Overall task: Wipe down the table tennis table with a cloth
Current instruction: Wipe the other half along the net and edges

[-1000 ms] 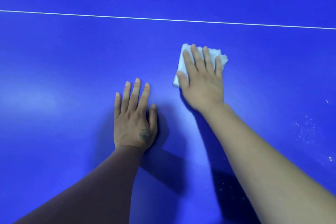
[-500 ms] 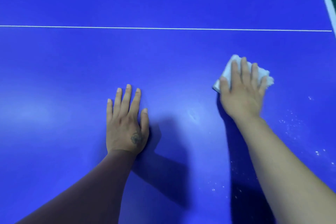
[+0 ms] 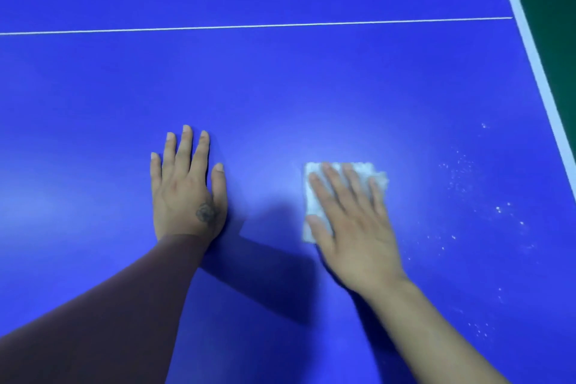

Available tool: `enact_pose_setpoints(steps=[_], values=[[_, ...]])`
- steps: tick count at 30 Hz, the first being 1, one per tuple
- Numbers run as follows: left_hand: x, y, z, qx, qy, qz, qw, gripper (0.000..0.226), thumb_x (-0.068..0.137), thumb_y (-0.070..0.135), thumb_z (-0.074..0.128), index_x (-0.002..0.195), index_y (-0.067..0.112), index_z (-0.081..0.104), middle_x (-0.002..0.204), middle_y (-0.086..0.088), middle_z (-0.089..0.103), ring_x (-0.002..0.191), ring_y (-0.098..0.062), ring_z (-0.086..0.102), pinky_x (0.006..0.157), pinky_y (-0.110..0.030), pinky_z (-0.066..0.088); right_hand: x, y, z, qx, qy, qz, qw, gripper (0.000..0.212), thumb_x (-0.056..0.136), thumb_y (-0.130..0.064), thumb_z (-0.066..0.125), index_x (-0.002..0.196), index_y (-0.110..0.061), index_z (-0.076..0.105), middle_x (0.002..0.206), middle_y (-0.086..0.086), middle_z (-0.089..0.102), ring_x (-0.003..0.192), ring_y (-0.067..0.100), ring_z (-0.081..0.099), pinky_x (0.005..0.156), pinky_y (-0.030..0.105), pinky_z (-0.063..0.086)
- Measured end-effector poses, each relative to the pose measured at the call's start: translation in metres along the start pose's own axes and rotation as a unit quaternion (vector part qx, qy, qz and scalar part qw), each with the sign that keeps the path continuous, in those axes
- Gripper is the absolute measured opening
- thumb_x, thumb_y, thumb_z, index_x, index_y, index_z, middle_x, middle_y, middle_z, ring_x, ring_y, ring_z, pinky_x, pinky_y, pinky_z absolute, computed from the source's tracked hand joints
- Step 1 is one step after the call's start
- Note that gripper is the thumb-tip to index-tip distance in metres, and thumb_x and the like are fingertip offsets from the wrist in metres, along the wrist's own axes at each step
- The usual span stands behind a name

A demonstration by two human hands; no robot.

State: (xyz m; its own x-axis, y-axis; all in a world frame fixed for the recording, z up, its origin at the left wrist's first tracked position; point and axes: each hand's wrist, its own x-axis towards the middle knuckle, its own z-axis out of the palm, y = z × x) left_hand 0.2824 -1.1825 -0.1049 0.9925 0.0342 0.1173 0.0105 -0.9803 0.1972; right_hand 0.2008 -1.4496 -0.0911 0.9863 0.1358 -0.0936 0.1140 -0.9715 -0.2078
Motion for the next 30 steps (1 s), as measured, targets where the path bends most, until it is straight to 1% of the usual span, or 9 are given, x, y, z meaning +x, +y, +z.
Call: enact_pose_setpoints(steps=[5,8,11,13,17,21,24,27,30], values=[[-0.002,-0.001,0.001,-0.003,0.013,0.002,1.000,0.059,0.111,0.041,0.034,0.165,0.018,0.039,0.176,-0.005,0.030,0.165,-0.030,0.018,0.134,-0.055,0.013,0.011,0.057,-0.015,0.010,0.021,0.178,0.984,0.065,0.110,-0.052,0.020,0.170,-0.029,0.018,0.178,-0.006,0.013,0.165,0.023,0.005,0.132,0.056,0.007],[-0.001,-0.002,0.001,0.005,0.005,0.007,1.000,0.059,0.112,0.041,0.033,0.166,0.018,0.037,0.176,-0.005,0.028,0.165,-0.030,0.017,0.133,-0.056,0.013,0.052,0.054,-0.012,0.018,0.042,0.234,0.971,0.067,0.108,-0.053,0.016,0.170,-0.027,0.016,0.179,-0.004,0.009,0.165,0.024,0.001,0.131,0.058,0.003],[-0.001,-0.002,0.000,0.013,-0.004,0.005,1.000,0.061,0.112,0.043,0.029,0.167,0.019,0.034,0.177,-0.005,0.025,0.165,-0.030,0.015,0.133,-0.055,0.012,0.077,0.022,-0.005,0.017,0.031,0.216,0.976,0.067,0.109,-0.052,0.017,0.171,-0.028,0.009,0.179,-0.006,0.003,0.165,0.024,-0.004,0.131,0.058,-0.002],[-0.002,0.000,-0.001,0.013,-0.008,0.005,1.000,0.061,0.112,0.044,0.027,0.168,0.019,0.033,0.177,-0.005,0.024,0.166,-0.030,0.014,0.134,-0.055,0.011,0.072,-0.008,0.002,0.016,0.041,0.177,0.983,0.066,0.109,-0.051,0.021,0.171,-0.028,0.013,0.179,-0.006,0.007,0.165,0.024,0.000,0.131,0.057,-0.002],[-0.003,0.001,-0.004,0.010,-0.017,0.002,1.000,0.062,0.112,0.044,0.028,0.169,0.019,0.031,0.178,-0.005,0.022,0.166,-0.030,0.011,0.134,-0.053,0.007,0.012,-0.060,0.021,0.014,0.060,0.082,0.995,0.064,0.109,-0.048,0.032,0.169,-0.026,0.026,0.177,-0.004,0.018,0.165,0.023,0.009,0.131,0.055,0.008],[-0.004,0.003,-0.008,0.009,-0.021,0.010,1.000,0.059,0.113,0.041,0.028,0.167,0.017,0.034,0.176,-0.007,0.025,0.166,-0.032,0.011,0.134,-0.055,0.007,-0.073,-0.059,0.025,0.021,0.038,0.031,0.999,0.061,0.111,-0.048,0.036,0.168,-0.029,0.028,0.177,-0.008,0.017,0.165,0.019,0.006,0.133,0.051,0.008],[-0.014,0.005,-0.011,0.024,-0.016,0.004,1.000,0.054,0.112,0.031,0.031,0.162,0.011,0.039,0.172,-0.010,0.034,0.165,-0.034,0.013,0.134,-0.056,0.008,-0.114,-0.020,0.014,0.006,0.021,0.068,0.997,0.061,0.110,-0.050,0.032,0.168,-0.032,0.026,0.177,-0.011,0.015,0.165,0.015,0.004,0.134,0.047,0.003],[-0.044,0.015,-0.023,-0.004,-0.008,0.008,1.000,0.052,0.107,0.022,0.041,0.157,0.009,0.045,0.170,-0.014,0.037,0.163,-0.038,0.018,0.133,-0.059,0.011,-0.116,0.018,0.002,0.005,0.005,0.133,0.991,0.062,0.110,-0.053,0.022,0.169,-0.034,0.021,0.178,-0.013,0.009,0.165,0.014,-0.001,0.133,0.048,0.000],[-0.108,0.032,-0.031,-0.032,-0.004,0.045,0.998,0.055,0.103,0.029,0.045,0.155,0.011,0.050,0.169,-0.015,0.040,0.162,-0.038,0.023,0.132,-0.061,0.014,-0.089,0.034,-0.002,0.010,0.009,0.181,0.983,0.066,0.108,-0.055,0.015,0.170,-0.034,0.014,0.179,-0.010,0.005,0.165,0.018,-0.003,0.132,0.052,-0.002]])
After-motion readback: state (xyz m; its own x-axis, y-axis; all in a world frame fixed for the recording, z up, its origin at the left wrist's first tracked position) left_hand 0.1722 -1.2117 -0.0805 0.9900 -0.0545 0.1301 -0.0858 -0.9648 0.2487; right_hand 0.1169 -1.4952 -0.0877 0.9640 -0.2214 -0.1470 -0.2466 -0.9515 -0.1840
